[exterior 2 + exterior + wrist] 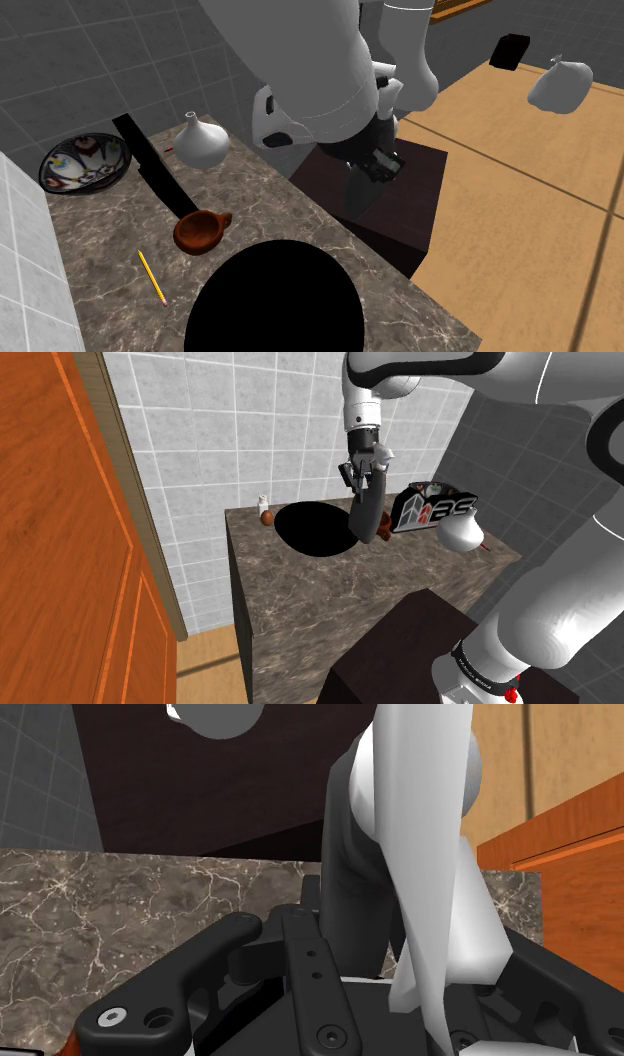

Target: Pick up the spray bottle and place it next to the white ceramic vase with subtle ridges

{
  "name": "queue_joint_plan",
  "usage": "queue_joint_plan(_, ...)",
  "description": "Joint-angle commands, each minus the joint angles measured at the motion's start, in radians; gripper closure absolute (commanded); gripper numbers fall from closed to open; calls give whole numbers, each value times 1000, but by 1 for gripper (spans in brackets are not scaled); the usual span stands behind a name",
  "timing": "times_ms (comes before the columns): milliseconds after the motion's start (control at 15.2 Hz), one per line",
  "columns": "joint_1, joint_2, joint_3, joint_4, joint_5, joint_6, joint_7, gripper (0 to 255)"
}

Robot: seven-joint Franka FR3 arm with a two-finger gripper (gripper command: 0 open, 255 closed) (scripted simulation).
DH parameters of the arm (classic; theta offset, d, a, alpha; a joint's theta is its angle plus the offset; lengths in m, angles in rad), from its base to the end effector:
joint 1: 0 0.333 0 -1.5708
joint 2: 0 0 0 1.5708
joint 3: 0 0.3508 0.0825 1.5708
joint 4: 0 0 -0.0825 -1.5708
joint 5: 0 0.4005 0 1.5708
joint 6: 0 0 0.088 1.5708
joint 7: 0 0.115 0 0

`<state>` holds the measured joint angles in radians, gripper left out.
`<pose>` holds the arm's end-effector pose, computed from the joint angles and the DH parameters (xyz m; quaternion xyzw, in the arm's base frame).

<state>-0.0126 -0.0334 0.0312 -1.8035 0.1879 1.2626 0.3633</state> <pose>0.5006 0.0350 0.5470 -0.9503 0.1604 0.2631 0.0440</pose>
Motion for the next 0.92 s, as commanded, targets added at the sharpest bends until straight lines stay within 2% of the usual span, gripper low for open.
queue_joint_plan(0, -1, -2, -1, 26, 1, -28, 4, 255)
queue_joint_plan(858, -3, 27, -4, 236, 13, -207, 36, 255)
